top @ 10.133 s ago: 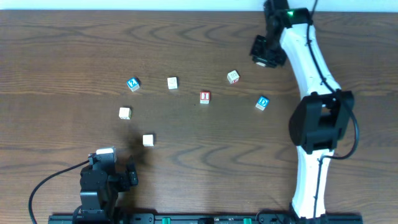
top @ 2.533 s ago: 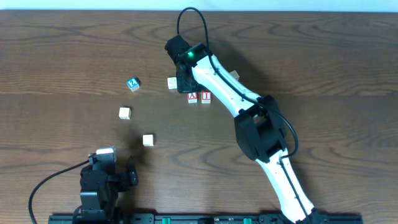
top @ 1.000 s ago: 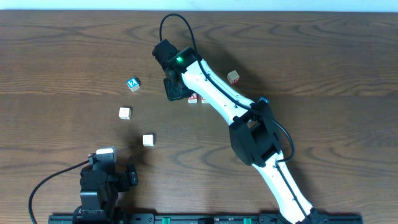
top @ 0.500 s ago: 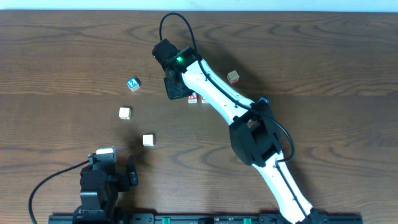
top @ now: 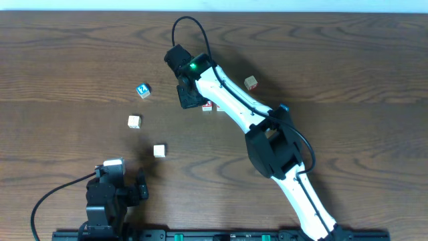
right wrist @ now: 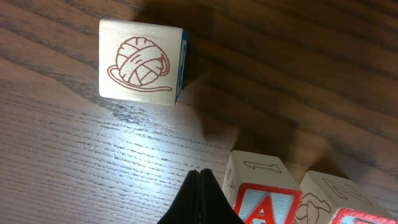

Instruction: Spell out Ai2

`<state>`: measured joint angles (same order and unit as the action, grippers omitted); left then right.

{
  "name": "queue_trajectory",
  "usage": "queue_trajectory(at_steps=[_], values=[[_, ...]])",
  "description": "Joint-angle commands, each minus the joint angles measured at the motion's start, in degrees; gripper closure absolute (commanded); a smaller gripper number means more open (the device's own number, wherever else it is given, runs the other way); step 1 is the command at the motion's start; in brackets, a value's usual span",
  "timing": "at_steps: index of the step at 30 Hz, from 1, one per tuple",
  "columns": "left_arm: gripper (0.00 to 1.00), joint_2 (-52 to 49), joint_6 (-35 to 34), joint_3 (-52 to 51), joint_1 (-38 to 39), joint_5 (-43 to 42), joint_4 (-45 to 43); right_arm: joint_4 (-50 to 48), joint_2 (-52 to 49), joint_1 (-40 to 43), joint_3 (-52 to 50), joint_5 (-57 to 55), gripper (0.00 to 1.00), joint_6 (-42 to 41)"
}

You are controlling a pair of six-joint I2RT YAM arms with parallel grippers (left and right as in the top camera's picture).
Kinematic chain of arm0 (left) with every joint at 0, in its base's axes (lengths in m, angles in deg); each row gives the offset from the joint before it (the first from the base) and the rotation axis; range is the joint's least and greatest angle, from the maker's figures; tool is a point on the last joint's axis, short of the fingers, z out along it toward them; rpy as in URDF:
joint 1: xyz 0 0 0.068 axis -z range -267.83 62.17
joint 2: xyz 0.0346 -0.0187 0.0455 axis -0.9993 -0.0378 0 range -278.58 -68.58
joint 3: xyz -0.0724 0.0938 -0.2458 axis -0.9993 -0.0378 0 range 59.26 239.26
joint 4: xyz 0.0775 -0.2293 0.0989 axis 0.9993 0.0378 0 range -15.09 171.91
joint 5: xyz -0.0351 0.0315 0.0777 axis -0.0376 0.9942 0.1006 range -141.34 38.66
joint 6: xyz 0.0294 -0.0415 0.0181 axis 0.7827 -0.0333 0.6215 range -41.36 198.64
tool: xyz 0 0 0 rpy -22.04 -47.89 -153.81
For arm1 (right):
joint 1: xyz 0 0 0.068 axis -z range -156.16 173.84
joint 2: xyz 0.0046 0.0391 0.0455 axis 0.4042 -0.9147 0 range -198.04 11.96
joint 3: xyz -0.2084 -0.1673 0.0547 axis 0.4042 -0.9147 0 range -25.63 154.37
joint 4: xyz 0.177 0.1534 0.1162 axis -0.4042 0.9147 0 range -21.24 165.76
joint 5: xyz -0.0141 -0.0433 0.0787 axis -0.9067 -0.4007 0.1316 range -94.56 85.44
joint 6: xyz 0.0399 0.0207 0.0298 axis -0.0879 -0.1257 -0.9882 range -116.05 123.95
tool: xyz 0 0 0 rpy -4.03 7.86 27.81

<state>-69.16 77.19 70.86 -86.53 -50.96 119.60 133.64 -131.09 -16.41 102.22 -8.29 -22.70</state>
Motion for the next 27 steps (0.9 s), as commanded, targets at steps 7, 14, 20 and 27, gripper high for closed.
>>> queue_trajectory(at_steps=[7,14,20,27], values=[[0.05,0.37,0.2,-1.31,0.17,0.42,1.88,0.33,-0.57,-0.11,-0.48,-2.1,0.98,0.57],[0.05,0.37,0.22,-1.31,0.17,0.42,1.88,1.09,-0.57,-0.07,-0.48,-3.17,0.99,0.57],[0.05,0.37,0.2,-1.31,0.17,0.42,1.88,1.77,-0.57,0.17,-0.48,-3.61,0.98,0.57],[0.05,0.37,0.22,-1.31,0.17,0.42,1.88,2.16,-0.57,0.26,-0.48,-3.69,0.98,0.57]])
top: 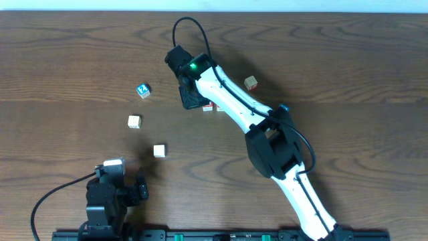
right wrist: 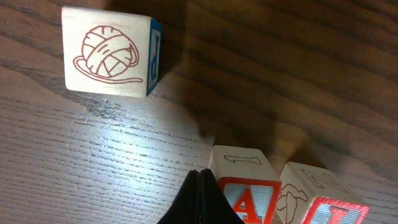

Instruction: Spell out Ai2

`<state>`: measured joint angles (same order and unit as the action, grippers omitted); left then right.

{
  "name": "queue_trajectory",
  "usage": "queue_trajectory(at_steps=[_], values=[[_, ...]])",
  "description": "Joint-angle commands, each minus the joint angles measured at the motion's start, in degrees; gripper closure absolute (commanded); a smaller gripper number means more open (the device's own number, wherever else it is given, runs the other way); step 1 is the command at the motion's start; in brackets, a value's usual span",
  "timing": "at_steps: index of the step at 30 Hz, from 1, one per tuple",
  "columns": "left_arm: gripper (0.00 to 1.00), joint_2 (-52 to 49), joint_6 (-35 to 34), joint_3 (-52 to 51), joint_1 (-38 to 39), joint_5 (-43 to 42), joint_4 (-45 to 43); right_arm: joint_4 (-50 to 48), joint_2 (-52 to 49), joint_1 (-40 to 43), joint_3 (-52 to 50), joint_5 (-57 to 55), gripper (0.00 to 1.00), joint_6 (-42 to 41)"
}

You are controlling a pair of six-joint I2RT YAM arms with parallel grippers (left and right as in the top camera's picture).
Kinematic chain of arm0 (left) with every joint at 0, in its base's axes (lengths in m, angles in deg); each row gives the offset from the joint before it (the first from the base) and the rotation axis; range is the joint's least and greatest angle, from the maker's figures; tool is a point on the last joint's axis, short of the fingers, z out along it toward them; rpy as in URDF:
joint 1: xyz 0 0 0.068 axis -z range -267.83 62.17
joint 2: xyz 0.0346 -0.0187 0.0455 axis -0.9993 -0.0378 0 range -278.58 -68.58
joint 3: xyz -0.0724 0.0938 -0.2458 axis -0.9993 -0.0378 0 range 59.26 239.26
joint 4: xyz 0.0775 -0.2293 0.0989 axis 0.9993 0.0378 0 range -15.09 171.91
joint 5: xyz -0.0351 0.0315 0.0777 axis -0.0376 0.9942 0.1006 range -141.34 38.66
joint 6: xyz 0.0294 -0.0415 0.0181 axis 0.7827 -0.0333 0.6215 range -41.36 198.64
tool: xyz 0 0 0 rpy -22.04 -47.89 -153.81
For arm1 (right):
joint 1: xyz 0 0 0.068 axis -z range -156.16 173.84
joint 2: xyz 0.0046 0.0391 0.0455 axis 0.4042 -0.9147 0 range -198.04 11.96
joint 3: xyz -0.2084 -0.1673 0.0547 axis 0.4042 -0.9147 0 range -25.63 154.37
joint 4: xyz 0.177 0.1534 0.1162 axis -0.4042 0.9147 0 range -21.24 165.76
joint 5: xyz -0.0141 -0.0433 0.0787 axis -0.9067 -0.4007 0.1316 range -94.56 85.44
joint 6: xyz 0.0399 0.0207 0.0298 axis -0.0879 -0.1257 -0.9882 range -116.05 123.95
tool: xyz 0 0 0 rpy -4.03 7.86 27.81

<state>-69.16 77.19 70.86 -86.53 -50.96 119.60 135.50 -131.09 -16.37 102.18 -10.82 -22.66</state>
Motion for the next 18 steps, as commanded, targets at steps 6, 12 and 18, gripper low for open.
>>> queue_trajectory(at_steps=[6,12,18], values=[[0.05,0.37,0.22,-1.31,0.17,0.42,1.88,0.31,-0.57,0.44,-0.44,-1.31,0.98,0.39],[0.05,0.37,0.22,-1.31,0.17,0.42,1.88,0.31,-0.57,1.03,-0.44,-1.49,0.98,-0.37],[0.05,0.37,0.2,-1.31,0.17,0.42,1.88,0.28,-0.57,1.25,-0.44,-1.49,0.98,-0.76]])
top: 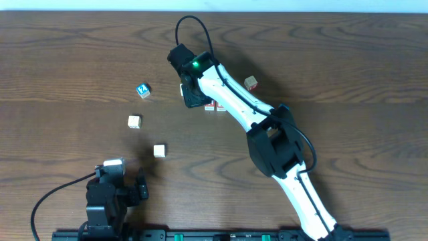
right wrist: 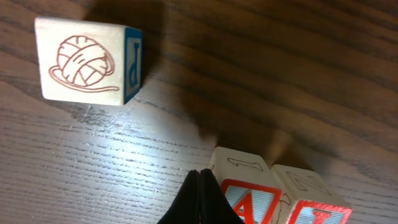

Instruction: Spell out Ai2

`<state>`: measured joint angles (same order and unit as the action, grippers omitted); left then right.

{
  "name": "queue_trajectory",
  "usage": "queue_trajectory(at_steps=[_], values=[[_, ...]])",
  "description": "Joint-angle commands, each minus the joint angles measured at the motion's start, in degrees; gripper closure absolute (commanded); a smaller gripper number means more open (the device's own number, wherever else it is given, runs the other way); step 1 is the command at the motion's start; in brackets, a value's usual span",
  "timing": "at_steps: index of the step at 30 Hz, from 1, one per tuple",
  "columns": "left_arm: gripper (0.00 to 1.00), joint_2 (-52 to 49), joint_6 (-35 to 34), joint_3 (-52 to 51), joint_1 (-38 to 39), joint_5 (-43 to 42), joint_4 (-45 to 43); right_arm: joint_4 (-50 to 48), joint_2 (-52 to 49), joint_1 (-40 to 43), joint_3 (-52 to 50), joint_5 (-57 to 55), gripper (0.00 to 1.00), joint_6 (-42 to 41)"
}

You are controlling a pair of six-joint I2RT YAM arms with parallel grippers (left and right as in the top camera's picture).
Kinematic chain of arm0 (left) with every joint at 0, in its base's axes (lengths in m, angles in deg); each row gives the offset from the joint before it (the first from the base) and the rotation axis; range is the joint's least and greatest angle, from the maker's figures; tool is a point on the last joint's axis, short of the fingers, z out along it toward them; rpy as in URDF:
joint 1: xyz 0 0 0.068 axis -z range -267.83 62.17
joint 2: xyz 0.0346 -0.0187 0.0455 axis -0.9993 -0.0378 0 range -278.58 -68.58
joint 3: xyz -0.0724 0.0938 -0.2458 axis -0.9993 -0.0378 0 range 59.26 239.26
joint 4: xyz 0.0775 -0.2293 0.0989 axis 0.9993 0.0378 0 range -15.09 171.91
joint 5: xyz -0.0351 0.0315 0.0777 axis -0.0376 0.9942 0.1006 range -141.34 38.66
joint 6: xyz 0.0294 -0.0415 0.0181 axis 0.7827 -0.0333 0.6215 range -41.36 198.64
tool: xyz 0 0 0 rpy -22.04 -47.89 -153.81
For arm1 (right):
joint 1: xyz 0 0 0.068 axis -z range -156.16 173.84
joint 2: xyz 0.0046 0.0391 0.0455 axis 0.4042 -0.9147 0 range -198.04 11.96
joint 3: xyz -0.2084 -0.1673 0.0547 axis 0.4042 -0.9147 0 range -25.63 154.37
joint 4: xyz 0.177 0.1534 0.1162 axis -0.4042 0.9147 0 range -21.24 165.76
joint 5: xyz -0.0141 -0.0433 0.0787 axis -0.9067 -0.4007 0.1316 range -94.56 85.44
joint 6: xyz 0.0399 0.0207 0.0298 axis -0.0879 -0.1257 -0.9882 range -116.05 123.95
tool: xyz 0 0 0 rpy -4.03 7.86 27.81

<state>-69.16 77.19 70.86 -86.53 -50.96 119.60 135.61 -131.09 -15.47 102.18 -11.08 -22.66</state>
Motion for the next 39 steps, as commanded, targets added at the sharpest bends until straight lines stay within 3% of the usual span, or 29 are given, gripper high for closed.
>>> queue_trajectory(at_steps=[1,39], values=[[0.05,0.37,0.22,-1.31,0.17,0.42,1.88,0.17,-0.57,0.35,-0.44,-1.25,0.99,-0.76],[0.05,0.37,0.2,-1.31,0.17,0.42,1.88,0.04,-0.57,0.35,-0.44,-2.51,0.98,-0.09]])
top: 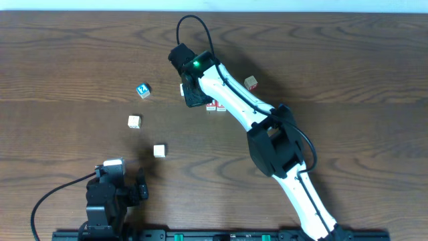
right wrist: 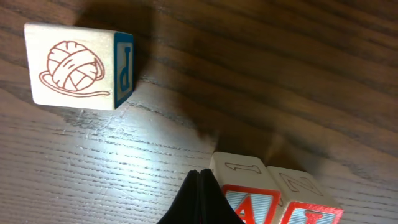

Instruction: Spell out Ai2

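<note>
My right gripper [right wrist: 200, 182] is shut with nothing in it, its tips against the left edge of the red-framed A block [right wrist: 249, 194]. A second red-lettered block [right wrist: 305, 204] stands flush against the A block's right side. In the overhead view the pair [top: 214, 106] lies just right of the right gripper [top: 192, 99]. A blue-faced block with a white mark [top: 142, 90] lies apart to the left. The left gripper [top: 140, 189] rests at the near left edge, and I cannot make out how its jaws stand.
A block with a yarn-ball drawing and a blue side [right wrist: 74, 65] sits just left of and beyond my right gripper. Other loose blocks lie at the left [top: 134, 121], nearer the front [top: 159, 150] and right of the arm [top: 251, 82].
Hardly anything differs. The yarn-ball block sits slightly further left in the wrist view. The right gripper is still shut beside the A block, with the second lettered block against it.
The shut right gripper stood left of the A block, which was skewed with a gap to its neighbour. Then the two blocks were closer, then squared up and touching. The pair now lies slightly further right on the table. The left arm never moved.
</note>
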`<state>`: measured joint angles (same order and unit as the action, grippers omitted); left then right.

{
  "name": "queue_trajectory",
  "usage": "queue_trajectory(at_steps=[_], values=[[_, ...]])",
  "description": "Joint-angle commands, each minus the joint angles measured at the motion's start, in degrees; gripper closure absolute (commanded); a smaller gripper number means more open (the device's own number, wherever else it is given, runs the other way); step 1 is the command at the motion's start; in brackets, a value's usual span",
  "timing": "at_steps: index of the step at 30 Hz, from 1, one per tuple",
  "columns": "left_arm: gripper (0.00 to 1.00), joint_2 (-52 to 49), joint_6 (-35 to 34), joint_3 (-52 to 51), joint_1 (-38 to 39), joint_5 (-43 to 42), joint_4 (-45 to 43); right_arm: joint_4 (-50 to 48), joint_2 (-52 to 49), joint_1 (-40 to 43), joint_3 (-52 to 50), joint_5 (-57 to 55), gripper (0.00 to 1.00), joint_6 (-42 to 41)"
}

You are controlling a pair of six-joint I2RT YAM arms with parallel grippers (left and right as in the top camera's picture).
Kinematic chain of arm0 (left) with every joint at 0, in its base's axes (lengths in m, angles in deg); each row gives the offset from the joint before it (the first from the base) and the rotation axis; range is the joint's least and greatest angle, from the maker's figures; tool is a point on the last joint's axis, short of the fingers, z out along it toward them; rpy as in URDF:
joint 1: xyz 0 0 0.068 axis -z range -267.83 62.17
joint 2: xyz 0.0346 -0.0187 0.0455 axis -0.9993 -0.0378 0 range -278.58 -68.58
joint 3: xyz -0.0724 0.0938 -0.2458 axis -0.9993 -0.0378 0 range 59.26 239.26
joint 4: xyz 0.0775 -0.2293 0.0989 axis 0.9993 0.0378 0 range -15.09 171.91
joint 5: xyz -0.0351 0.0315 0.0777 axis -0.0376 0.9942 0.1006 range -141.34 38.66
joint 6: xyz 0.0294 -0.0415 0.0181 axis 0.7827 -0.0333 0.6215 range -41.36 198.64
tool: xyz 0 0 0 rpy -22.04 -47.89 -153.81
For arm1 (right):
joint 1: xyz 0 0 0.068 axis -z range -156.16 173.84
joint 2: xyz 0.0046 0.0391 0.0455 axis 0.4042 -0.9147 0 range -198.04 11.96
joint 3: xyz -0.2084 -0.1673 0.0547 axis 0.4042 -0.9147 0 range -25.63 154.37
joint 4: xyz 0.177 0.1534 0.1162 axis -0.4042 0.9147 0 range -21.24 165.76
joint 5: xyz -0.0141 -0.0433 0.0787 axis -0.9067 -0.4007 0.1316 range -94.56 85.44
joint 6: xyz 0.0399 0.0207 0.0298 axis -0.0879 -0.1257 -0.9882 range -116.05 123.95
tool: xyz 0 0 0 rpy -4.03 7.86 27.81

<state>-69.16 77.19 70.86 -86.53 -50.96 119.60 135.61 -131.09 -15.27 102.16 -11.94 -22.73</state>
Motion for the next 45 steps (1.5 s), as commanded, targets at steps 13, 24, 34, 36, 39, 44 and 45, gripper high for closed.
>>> queue_trajectory(at_steps=[13,24,34,36,39,44,45], values=[[0.05,0.37,0.2,-1.31,0.17,0.42,1.88,0.68,-0.57,0.26,-0.42,-1.92,0.99,-0.04],[0.05,0.37,0.2,-1.31,0.17,0.42,1.88,0.79,-0.57,0.26,-0.42,-1.97,0.98,-0.04],[0.05,0.37,0.2,-1.31,0.17,0.42,1.88,0.81,-0.57,0.26,-0.42,-2.75,0.99,-0.07],[0.05,0.37,0.2,-1.31,0.17,0.42,1.88,0.63,-0.57,0.26,-0.42,-2.69,0.98,-0.07],[0.05,0.37,0.22,-1.31,0.17,0.42,1.88,-0.35,-0.57,0.24,-0.39,-2.32,0.98,-0.02],[0.05,0.37,0.22,-1.31,0.17,0.42,1.88,-2.25,-0.55,0.28,0.2,-2.23,0.98,-0.04],[0.05,0.37,0.2,-1.31,0.17,0.42,1.88,-2.36,-0.55,0.37,0.76,-2.25,0.98,-0.02]])
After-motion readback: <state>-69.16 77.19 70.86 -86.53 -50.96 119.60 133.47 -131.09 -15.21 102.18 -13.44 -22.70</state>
